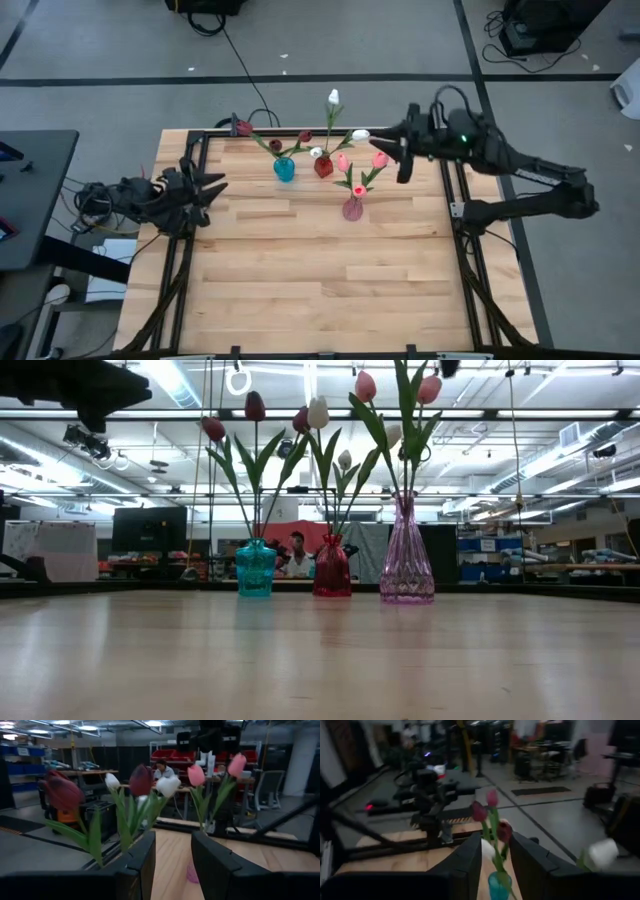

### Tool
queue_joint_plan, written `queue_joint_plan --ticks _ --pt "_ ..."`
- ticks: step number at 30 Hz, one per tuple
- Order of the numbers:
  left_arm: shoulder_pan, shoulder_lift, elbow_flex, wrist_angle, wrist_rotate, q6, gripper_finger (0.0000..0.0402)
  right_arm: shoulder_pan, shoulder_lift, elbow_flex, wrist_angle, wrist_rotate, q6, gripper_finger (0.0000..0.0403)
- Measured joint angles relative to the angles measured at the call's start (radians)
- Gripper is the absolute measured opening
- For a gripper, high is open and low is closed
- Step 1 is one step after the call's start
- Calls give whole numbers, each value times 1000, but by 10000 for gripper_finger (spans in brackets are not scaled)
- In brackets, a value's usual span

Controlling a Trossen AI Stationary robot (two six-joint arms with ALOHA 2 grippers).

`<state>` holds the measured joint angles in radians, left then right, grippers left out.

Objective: Sort flowers into vase by color
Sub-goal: Return to Home Position

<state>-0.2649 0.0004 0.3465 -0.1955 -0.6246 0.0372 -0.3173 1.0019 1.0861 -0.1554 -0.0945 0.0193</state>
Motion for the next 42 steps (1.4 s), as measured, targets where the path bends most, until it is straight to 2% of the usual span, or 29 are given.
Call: queue_joint_plan --ticks 3,8,13,18,22,33,37,42 --pt "0 0 -11 1 16 1 131 57 -96 -126 59 96 58 109" --pt "0 0 -11 8 17 32 131 150 -217 -319 170 196 142 107" --pt "0 0 -13 -1 31 42 131 210 -283 -521 363 238 207 107" --pt "0 0 -104 87 106 -2 131 258 -293 -699 597 278 256 106" --pt "0 0 -142 111 110 -39 131 319 -293 -777 708 319 273 106" --pt "0 0 -149 106 125 -59 131 554 -288 -865 716 605 220 106" --pt "0 0 -150 99 106 -50 131 568 -288 -939 760 593 244 106" --pt "0 0 -184 142 103 -45 131 475 -289 -1042 934 415 283 91"
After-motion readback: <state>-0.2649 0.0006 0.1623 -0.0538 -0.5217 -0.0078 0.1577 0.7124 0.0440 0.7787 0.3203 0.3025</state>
